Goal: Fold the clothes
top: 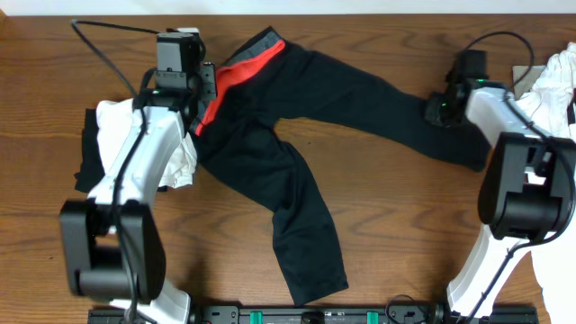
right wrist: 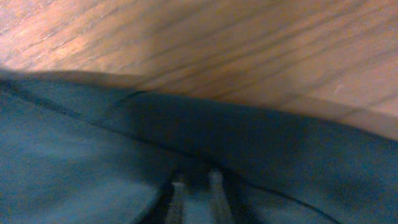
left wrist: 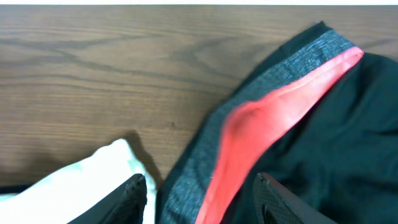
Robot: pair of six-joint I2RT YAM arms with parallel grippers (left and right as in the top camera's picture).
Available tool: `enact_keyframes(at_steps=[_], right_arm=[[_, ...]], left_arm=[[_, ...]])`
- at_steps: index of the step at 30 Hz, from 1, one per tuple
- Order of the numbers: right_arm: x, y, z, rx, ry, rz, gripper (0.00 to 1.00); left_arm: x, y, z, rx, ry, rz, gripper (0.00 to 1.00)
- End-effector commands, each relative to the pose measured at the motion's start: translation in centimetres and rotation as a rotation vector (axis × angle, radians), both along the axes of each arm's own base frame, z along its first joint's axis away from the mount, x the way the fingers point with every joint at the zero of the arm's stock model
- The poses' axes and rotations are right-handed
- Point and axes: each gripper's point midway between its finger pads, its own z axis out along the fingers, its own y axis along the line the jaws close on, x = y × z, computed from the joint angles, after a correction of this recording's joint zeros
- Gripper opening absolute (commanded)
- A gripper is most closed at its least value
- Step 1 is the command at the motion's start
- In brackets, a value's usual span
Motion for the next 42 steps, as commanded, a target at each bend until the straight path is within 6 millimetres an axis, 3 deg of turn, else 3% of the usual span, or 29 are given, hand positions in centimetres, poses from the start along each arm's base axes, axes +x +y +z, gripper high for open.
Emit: enact_keyframes(at_steps=[1, 3, 8, 12, 16, 19, 23, 28, 31, 34, 38, 42], right_arm=[[0.4, 1.9, 0.1, 0.116, 0.01, 0.147, 0.4], [0.6, 3.6, 2.5, 0.205, -0.012, 0.214, 0.46], [-0.7, 8.6, 8.9, 0.39, -0.062, 0.347, 0.46], [-4.2, 12.5, 10.6, 0.423, 0.034, 0.432, 0.46], [-8.7, 18.2, 9.5, 0.419, 0.181, 0.601, 0.46], [-12.7, 21.9, 6.9, 0.308, 0.299, 0.736, 0.47], [-17.8, 24.6, 3.9, 0.186, 0.42, 0.88, 0.45], [-22.3, 27.2, 1.2, 0.116, 0.47, 1.02, 0.43], [-23.6, 27.7, -0.1, 0.102, 0.479, 1.006, 0.39], [-23.7, 25.8, -1.8, 0.0, 0.492, 0.876, 0.16], [-23.7, 21.9, -3.8, -0.136, 0.505, 0.682, 0.02], [-23.3, 16.2, -4.2, -0.32, 0.514, 0.425, 0.01]], left_arm=[[-0.9, 0.3, 1.0, -0.001, 0.006, 0.007, 0.59], [-1.7, 0.4, 1.1, 0.001, 0.028, 0.006, 0.6], [-3.4, -0.3, 0.7, -0.027, 0.094, -0.027, 0.6], [-4.2, -0.5, 0.0, -0.029, 0.138, -0.038, 0.6], [-4.4, -0.4, -0.1, -0.028, 0.148, -0.037, 0.6], [-4.4, -0.4, -0.1, -0.027, 0.148, -0.037, 0.6], [-4.5, -0.4, -0.2, -0.027, 0.152, -0.037, 0.61], [-4.5, -0.4, -0.2, -0.024, 0.152, -0.039, 0.61], [-4.5, -0.4, -0.2, -0.024, 0.152, -0.039, 0.61], [-4.5, -0.4, -0.2, -0.025, 0.153, -0.039, 0.61], [-4.5, -0.4, -0.2, -0.025, 0.153, -0.039, 0.61], [-4.5, -0.4, -0.2, -0.025, 0.153, -0.039, 0.61]])
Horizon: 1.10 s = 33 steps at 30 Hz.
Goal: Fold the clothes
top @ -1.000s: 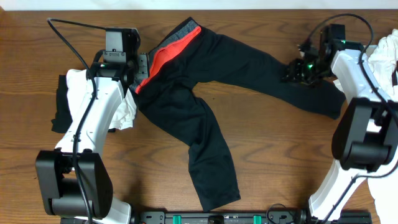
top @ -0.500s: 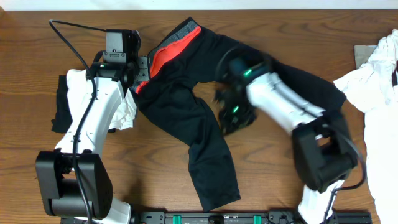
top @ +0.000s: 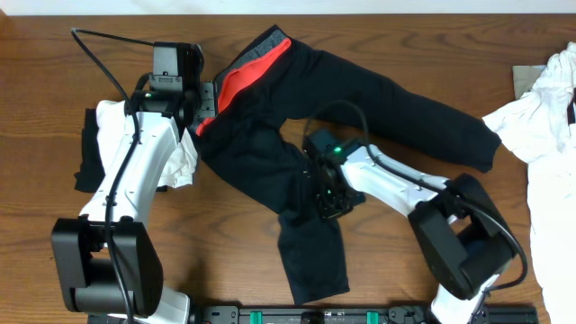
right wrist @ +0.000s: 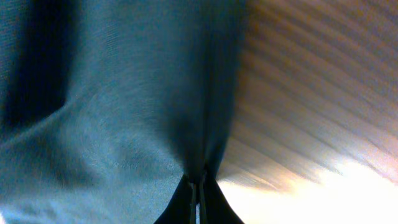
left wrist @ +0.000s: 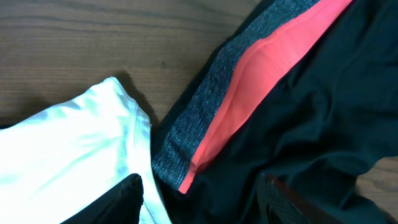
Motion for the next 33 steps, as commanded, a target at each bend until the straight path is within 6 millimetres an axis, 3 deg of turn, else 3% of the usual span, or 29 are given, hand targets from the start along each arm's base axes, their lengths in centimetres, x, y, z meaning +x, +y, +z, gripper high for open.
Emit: enact_keyframes(at_steps=[1, 5, 12, 15, 18, 21, 23, 26, 33], right_arm=[[0.4, -9.9, -3.0, -0.429, -0.069, -0.23, 0.01], [2.8, -12.4, -2.3, -0.463, -0.108, -0.251, 0.03], [7.7, -14.9, 0.6, -0.506, -0.186, -0.114, 0.18], [8.5, -14.0, 1.8, -0.445, -0.168, -0.133, 0.18], [8.8, -10.8, 3.1, -0.245, -0.127, -0.125, 0.17], [8.4, -8.4, 5.4, -0.086, -0.122, -0.111, 0.25], [7.4, -7.7, 7.1, -0.029, -0.11, -0.129, 0.33], [5.8, -7.6, 8.3, -0.002, -0.074, -0.18, 0.35], [0.4, -9.1, 6.0, -0.093, 0.11, -0.338, 0.32]], left_arm=[[-0.1, 0.2, 1.1, 0.0, -0.023, -0.002, 0.61], [-0.1, 0.2, 1.1, 0.0, -0.024, -0.002, 0.61], [-0.1, 0.2, 1.1, 0.0, -0.023, -0.002, 0.61], [-0.2, 0.2, 1.0, 0.001, -0.016, -0.002, 0.61], [-0.3, 0.2, 1.0, 0.001, -0.013, -0.003, 0.61], [-0.3, 0.2, 1.0, 0.001, -0.013, -0.002, 0.61], [-0.3, 0.2, 1.0, 0.001, -0.013, -0.002, 0.61], [-0.3, 0.2, 1.0, 0.001, -0.013, -0.003, 0.61], [-0.3, 0.2, 1.0, 0.001, -0.012, -0.002, 0.61]])
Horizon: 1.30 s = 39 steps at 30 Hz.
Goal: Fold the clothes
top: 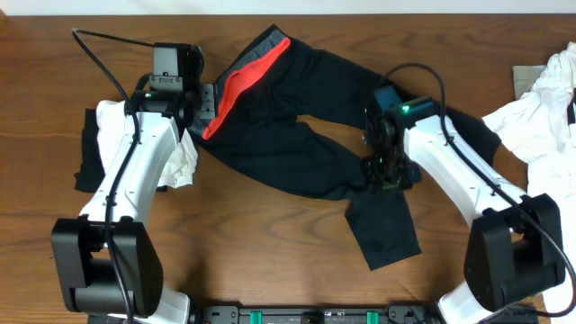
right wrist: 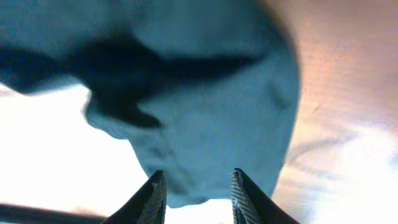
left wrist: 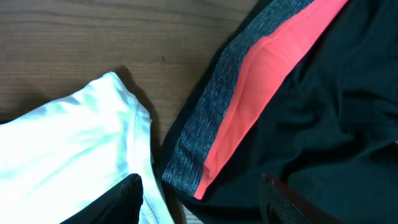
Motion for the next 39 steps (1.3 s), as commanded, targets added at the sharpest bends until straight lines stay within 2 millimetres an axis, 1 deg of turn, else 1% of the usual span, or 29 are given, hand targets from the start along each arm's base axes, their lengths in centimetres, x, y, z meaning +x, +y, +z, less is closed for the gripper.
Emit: enact_keyframes(at_steps=[1, 3, 6, 10, 11, 13, 15, 18, 20, 22, 23, 27, 30, 31, 34, 39], right_arm=[[-3.0, -0.7, -2.0, -0.029, 0.11, -0.13, 0.33], [-4.3, -1.3, -3.2, -0.055, 0.145, -0.18, 0.33], [-5.7, -2.3, -4.9, -0.084, 0.168, -0.238, 0.33], [-6.0, -3.6, -6.8, -0.106, 0.148, -0.297, 0.34], [-6.0, -4.2, -7.3, -0.124, 0.132, -0.31, 0.34], [-5.9, -6.4, -8.0, -0.217, 0.092, -0.362, 0.35], [-5.6, -8.4, -8.2, -0.295, 0.055, -0.393, 0.35], [-4.6, -11.5, -7.8, -0.405, -0.001, -0.423, 0.35], [-4.2, -13.0, -7.5, -0.443, -0.02, -0.454, 0.35], [-3.1, -14.8, -7.1, -0.469, -0.053, -0.492, 0.35], [-2.4, -15.3, -6.9, -0.458, -0.068, -0.492, 0.34], [0.8, -15.8, -5.9, -0.359, -0.113, -0.415, 0.35], [2.5, -16.1, -4.0, -0.345, -0.134, -0.399, 0.35], [2.9, -15.8, -3.3, -0.322, -0.133, -0.403, 0.35], [3.9, -13.9, -1.5, -0.209, -0.128, -0.394, 0.35], [5.4, -9.7, 1.2, 0.059, -0.176, -0.328, 0.39]], left_arm=[[0.0, 0.2, 1.2, 0.0, -0.026, -0.003, 0.61], [-0.1, 0.2, 1.1, 0.0, -0.024, -0.003, 0.61], [-0.1, 0.2, 1.1, 0.0, -0.024, -0.003, 0.61], [-0.1, 0.2, 1.1, 0.0, -0.024, -0.003, 0.61], [-0.1, 0.2, 1.1, 0.0, -0.024, -0.003, 0.62], [-0.1, 0.2, 1.1, 0.0, -0.024, -0.003, 0.61], [-0.1, 0.2, 1.1, 0.0, -0.024, -0.003, 0.62], [-0.1, 0.2, 1.1, 0.0, -0.024, -0.003, 0.61], [-0.1, 0.2, 1.1, 0.0, -0.024, -0.003, 0.61], [-0.1, 0.2, 1.1, 0.0, -0.024, -0.003, 0.62], [0.0, 0.2, 1.1, 0.0, -0.025, -0.003, 0.62], [0.0, 0.2, 1.1, 0.0, -0.025, -0.003, 0.62], [-0.1, 0.2, 1.1, 0.0, -0.024, -0.003, 0.62], [-0.1, 0.2, 1.1, 0.0, -0.023, -0.003, 0.62], [-0.1, 0.2, 1.1, -0.001, -0.023, -0.002, 0.62], [-0.7, -0.3, 0.7, -0.024, 0.007, -0.02, 0.62]])
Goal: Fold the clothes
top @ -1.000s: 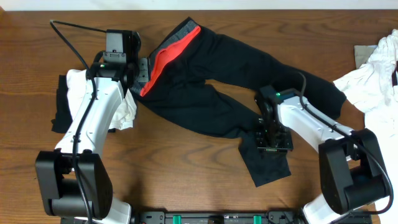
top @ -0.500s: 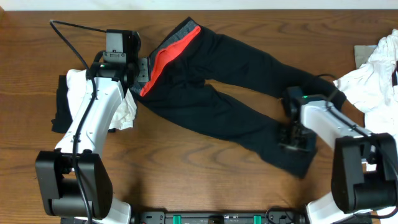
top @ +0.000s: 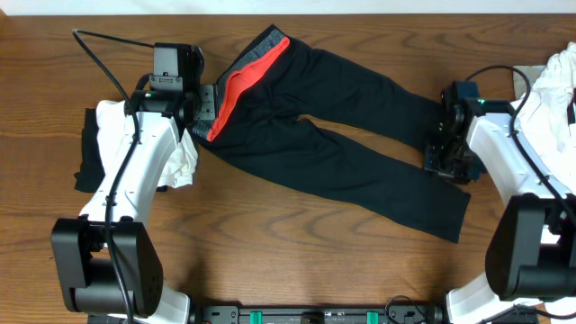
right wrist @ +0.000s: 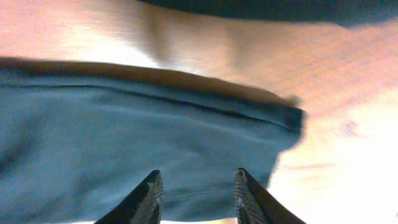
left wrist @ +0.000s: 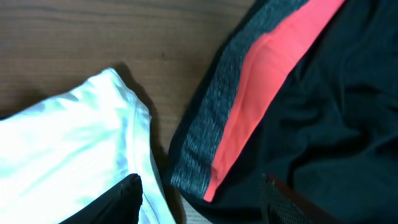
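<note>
Black trousers [top: 342, 153] lie across the table, both legs side by side and pointing right. Their grey waistband [left wrist: 211, 118] with red lining [left wrist: 261, 93] is at the upper left. My left gripper [top: 205, 101] stands open just beside the waistband, and in the left wrist view its jaws [left wrist: 202, 205] are wide apart over the band's lower end. My right gripper [top: 447, 155] is over the leg ends at the right. It is open [right wrist: 198, 186], with black leg fabric [right wrist: 124, 137] flat beneath it and nothing held.
A white garment [top: 180, 162] lies on a dark one [top: 85, 162] under my left arm, touching the waistband side. More white clothes [top: 549, 99] are heaped at the right edge, close behind my right arm.
My right gripper has moved from mid-table to the leg ends at the right. The lower trouser leg, bent with its end hanging toward the front, now lies straight beside the upper leg.
At first my right gripper was at the upper leg's end and the lower leg pointed toward the front edge. Then it was shut on that lower leg at mid-table. Then the leg lay swung right and bent, and now straight. My left gripper stayed open by the waistband.
</note>
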Robot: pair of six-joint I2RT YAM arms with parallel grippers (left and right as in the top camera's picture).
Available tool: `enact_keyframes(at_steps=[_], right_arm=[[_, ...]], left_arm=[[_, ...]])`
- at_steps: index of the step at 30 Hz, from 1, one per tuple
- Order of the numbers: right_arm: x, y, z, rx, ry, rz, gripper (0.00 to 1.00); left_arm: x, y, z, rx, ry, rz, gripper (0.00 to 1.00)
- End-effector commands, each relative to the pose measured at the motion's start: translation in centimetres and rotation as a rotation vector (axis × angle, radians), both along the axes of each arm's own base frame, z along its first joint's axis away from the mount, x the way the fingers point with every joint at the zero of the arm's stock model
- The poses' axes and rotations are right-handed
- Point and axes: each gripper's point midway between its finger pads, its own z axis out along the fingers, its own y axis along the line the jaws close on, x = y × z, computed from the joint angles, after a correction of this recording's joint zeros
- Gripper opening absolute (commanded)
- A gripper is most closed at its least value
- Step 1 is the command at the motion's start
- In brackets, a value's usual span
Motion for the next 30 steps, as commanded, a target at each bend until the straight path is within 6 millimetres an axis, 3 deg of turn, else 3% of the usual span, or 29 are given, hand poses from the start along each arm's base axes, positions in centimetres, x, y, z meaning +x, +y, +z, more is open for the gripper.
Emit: enact_keyframes(at_steps=[1, 5, 8, 13, 16, 19, 24, 28, 30], right_arm=[[1.3, 3.6, 2.4, 0.217, -0.102, 0.097, 0.4], [2.2, 5.2, 4.4, 0.307, -0.199, 0.151, 0.43], [2.7, 6.4, 6.1, 0.37, -0.276, 0.232, 0.44], [2.5, 6.9, 9.7, 0.381, -0.392, 0.28, 0.53], [2.1, 7.0, 12.0, 0.37, -0.467, 0.296, 0.59], [1.5, 7.0, 14.1, 0.36, -0.535, 0.31, 0.72], [0.8, 7.0, 16.4, 0.345, -0.616, 0.326, 0.87], [0.6, 7.0, 16.7, 0.344, -0.626, 0.328, 0.99], [0.6, 7.0, 16.6, 0.345, -0.622, 0.327, 0.99]], left_arm=[[-0.5, -0.4, 0.9, -0.029, -0.006, -0.022, 0.62], [-1.4, -1.9, 0.9, -0.104, 0.024, -0.071, 0.62], [-1.8, -3.1, 2.1, -0.162, 0.007, -0.111, 0.62], [-3.0, -3.6, 7.2, -0.189, -0.11, -0.14, 0.62], [-4.8, -3.3, 11.0, -0.182, -0.193, -0.142, 0.62], [-7.4, -3.1, 13.4, -0.182, -0.225, -0.145, 0.62], [-11.3, -2.7, 14.1, -0.175, -0.184, -0.137, 0.62], [-13.0, -2.5, 13.3, -0.169, -0.121, -0.127, 0.62], [-13.5, -2.4, 12.7, -0.169, -0.088, -0.124, 0.62]])
